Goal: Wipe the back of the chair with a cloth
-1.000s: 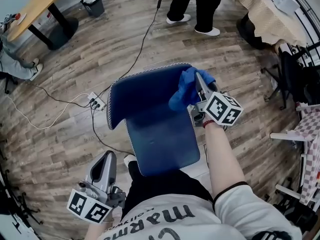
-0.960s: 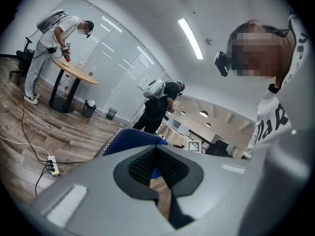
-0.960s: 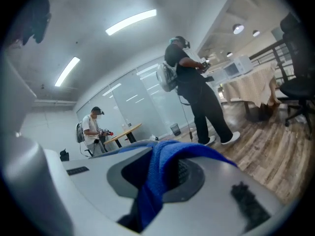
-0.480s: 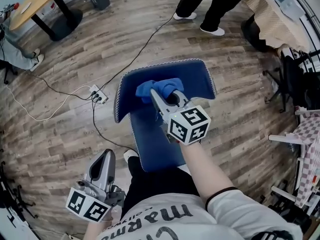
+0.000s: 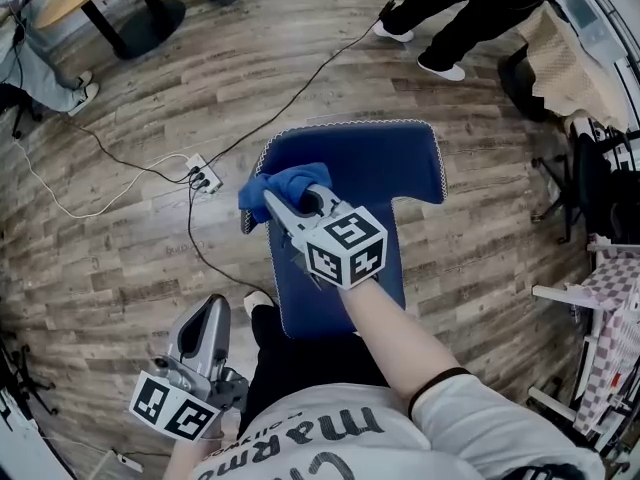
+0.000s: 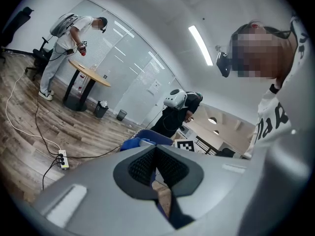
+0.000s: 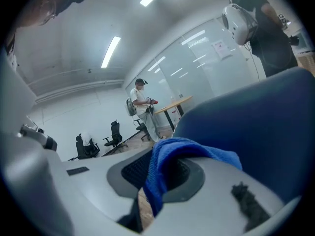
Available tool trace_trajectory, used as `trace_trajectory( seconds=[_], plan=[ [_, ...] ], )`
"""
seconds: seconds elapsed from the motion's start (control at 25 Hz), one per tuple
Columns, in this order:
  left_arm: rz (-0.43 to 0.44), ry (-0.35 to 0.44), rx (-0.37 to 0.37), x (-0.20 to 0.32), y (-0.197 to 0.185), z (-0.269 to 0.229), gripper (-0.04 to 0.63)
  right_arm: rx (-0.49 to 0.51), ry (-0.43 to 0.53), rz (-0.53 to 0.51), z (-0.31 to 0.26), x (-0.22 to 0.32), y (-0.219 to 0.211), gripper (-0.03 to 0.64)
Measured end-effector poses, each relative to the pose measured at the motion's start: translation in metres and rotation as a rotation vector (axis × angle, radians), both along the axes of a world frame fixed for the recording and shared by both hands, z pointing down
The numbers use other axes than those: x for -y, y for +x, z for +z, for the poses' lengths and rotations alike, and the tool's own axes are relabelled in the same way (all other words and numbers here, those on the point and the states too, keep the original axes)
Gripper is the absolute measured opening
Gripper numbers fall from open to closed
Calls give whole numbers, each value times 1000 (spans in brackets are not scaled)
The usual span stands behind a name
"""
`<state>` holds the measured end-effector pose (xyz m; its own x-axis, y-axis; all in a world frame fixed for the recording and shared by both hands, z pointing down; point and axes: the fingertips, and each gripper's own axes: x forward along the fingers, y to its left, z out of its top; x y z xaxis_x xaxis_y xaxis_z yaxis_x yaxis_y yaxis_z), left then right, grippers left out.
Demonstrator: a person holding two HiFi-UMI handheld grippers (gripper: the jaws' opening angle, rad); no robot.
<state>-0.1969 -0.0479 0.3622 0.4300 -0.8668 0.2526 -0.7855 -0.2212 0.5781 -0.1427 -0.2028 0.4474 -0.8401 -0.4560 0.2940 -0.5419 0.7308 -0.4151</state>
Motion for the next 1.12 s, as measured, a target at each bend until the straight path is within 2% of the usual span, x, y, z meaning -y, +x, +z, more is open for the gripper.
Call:
trace_trajectory(
  seconds=[0.36, 0.76, 0.92, 1.12],
  plan=[
    [-48, -8, 12, -6, -7, -1, 6, 28, -58, 71, 13, 32, 22, 66],
    [-37, -14, 10, 1, 4, 0, 6, -7, -41, 127, 19, 48, 59, 66],
    [-16, -16, 5, 4, 14, 2, 6, -1, -65, 192, 25, 52, 86, 66],
    [14, -15, 4, 9, 27, 0, 6, 68, -120, 324, 28, 64, 132, 66]
  ],
)
